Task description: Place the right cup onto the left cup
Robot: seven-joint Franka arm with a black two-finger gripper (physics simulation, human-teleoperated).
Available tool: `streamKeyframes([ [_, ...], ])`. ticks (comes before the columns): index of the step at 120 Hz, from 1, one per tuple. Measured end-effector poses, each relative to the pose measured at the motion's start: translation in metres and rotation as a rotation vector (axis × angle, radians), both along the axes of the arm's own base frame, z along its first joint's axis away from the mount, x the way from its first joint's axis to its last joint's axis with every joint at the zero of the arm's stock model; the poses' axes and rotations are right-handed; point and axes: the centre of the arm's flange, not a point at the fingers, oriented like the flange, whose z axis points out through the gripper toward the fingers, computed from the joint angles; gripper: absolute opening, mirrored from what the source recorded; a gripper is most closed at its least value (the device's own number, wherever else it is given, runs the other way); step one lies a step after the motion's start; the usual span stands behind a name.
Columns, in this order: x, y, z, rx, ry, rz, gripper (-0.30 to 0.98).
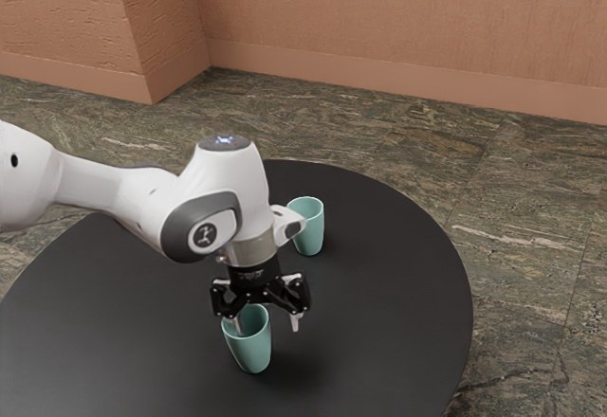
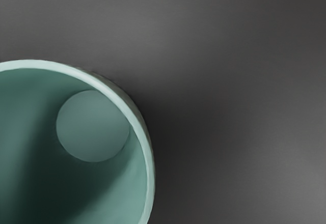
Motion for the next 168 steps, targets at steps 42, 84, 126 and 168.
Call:
streamKeyframes([
  [42,0.01,0.006,-0.024,0.026,-0.018,0.021,0.65],
  [84,0.016,0.013,-0.036,0.027,-0.025,0.052,0.13],
  [126,0.016,0.015,-0.034,0.027,-0.022,0.063,-0.09],
  [168,0.035,0.014,0.012,0.048,-0.033,0.048,-0.1],
])
